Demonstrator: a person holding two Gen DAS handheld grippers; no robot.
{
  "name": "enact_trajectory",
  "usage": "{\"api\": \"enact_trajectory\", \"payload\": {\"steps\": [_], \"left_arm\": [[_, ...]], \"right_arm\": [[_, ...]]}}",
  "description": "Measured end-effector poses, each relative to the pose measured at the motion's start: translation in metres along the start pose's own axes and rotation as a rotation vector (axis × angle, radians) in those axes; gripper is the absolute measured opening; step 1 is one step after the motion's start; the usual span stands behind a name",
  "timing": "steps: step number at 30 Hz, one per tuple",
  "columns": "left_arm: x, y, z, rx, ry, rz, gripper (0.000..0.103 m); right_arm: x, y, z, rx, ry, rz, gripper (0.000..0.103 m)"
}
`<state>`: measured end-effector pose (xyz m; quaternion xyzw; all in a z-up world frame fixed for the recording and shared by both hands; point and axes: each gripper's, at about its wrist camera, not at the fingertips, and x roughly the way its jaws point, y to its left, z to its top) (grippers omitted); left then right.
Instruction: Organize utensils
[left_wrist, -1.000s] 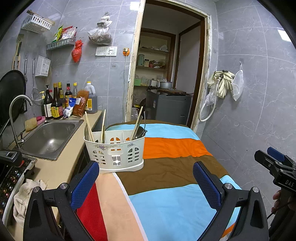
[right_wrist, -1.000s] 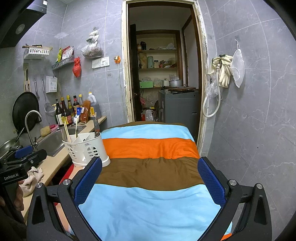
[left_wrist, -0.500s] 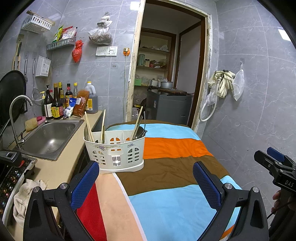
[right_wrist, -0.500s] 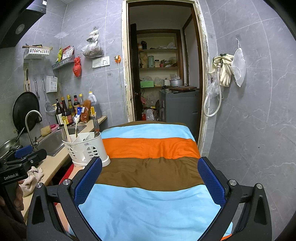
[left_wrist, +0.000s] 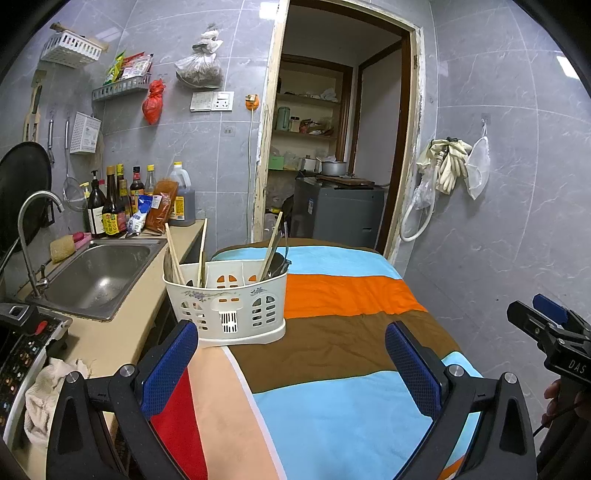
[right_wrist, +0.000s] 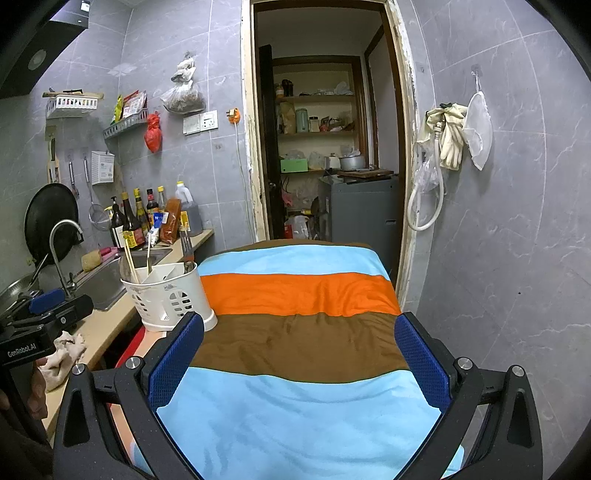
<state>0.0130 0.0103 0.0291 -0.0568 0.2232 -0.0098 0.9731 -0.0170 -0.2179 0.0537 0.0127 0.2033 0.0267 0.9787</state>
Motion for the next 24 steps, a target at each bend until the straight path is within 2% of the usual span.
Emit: {"api": "enact_trajectory", "payload": {"steps": [24], "left_arm": [[0.0015,0.0013,0.0013,0.005,0.003,-0.002,0.102]], "right_arm": [[-0.0012,0.0037,0.0004,0.005,0.004,-0.003,0.101]]}}
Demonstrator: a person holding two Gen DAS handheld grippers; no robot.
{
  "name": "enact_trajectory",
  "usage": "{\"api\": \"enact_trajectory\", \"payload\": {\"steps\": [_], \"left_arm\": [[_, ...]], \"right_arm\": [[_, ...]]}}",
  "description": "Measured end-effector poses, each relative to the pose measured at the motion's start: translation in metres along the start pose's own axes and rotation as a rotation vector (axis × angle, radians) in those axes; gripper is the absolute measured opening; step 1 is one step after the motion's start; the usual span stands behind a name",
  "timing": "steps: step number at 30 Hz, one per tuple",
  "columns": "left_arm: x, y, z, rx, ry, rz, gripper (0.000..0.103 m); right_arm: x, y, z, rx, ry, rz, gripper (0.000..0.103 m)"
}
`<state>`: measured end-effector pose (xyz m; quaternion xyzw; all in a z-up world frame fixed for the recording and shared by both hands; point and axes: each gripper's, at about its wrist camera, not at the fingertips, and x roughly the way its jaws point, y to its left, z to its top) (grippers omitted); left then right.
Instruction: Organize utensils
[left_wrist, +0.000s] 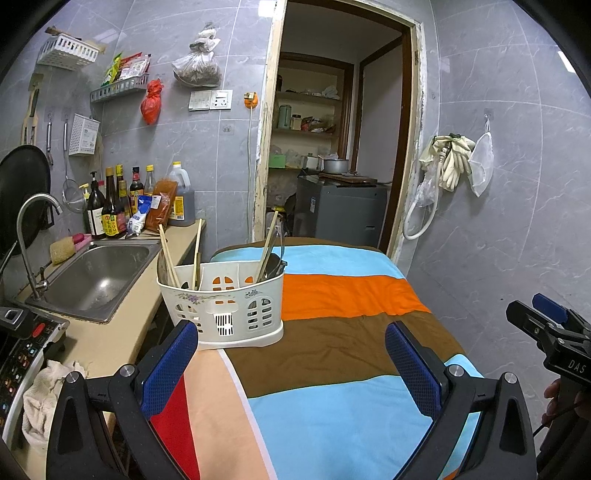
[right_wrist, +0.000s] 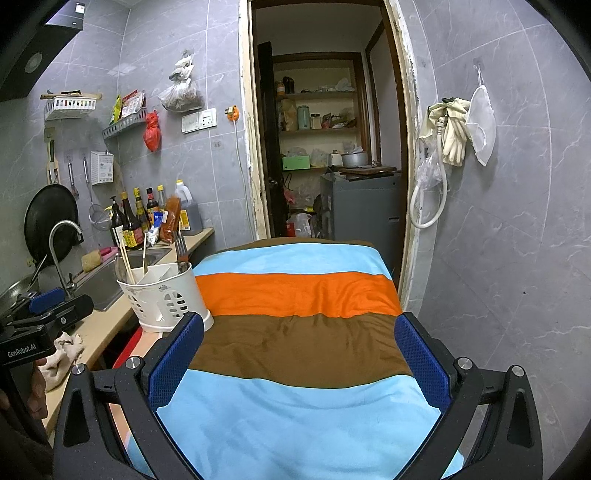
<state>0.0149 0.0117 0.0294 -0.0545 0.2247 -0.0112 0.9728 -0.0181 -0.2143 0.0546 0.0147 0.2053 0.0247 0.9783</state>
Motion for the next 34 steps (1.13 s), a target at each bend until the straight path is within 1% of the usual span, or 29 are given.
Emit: {"api": "enact_trajectory", "payload": {"steps": [24,34], "left_arm": [[-0.0035,0.0050,0.0013,-0.002,-0.004,0.004,0.102],[0.0011,0.0087,0.0033,-0.001,0.004,0.005,0.102]], "right_arm": [[-0.0002,-0.0012,-0.0014,0.001,0.005,0.000,0.101],[-0.0008,-0.0001,-0.0012,0.002,0.008,-0.002,0.101]]}}
